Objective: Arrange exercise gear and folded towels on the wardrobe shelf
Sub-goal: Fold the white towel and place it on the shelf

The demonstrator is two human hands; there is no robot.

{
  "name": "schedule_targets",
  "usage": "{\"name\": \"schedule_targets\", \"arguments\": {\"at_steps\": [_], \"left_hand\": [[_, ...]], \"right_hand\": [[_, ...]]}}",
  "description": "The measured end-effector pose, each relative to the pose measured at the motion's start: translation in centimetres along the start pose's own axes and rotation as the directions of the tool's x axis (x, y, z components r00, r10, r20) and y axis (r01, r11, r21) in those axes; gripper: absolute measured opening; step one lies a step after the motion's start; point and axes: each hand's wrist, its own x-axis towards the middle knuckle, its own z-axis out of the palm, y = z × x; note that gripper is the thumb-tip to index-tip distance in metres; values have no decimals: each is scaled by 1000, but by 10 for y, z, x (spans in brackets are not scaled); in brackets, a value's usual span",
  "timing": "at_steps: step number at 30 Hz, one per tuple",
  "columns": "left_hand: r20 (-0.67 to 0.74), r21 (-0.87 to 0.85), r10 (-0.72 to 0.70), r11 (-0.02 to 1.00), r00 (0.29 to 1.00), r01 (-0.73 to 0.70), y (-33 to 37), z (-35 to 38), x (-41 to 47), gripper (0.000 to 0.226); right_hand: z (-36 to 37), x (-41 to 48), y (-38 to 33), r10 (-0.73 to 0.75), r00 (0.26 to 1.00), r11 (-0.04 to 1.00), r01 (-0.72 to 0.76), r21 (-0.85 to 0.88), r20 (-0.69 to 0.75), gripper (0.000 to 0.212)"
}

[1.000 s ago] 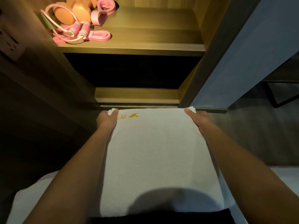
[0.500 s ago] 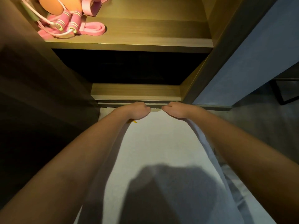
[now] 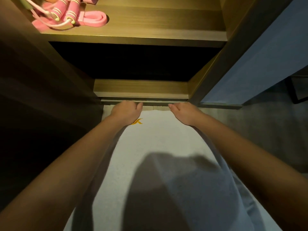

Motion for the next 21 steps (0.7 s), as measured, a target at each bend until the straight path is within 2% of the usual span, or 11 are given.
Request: {"name": "schedule_targets", "arguments": {"at_steps": [2,3,6,8,10,13,17,21], "left_hand": [[-202,-7,28,1000,979,-31,13,1,-23,40],[-249,-55,59,996,967,-75,22,5,-38,40],[-170,-50,146,986,975,-157,40,26,-85,50],[-98,15,124,992,987,-123,42,41,-107,55],[-94,30,90,996,992,-87,38,50,-116,57],[-107,11,34,999,994,-33,28,54,-125,60],[-90,-118,-96,989,991,85,12,57,-139,65],[10,-302,-272,917,962,262,-1,55,-149,77]], "right_hand": [[3,-19,-10,6,995,1000,-7,-10,-96,51],[7,-32,-17,0,993,1000,-2,-12,-122,52],[28,-76,-36,-24,997,992,15,-127,-73,59],[39,-97,-37,-5,999,975,-6,-222,-48,62],[42,-108,-32,18,998,973,-31,-229,-60,64],[43,-117,-22,54,995,979,-68,-191,-78,63],[43,-129,-8,143,987,985,-150,-90,-80,67],[41,-140,1,272,961,951,-261,164,-49,73]]}}
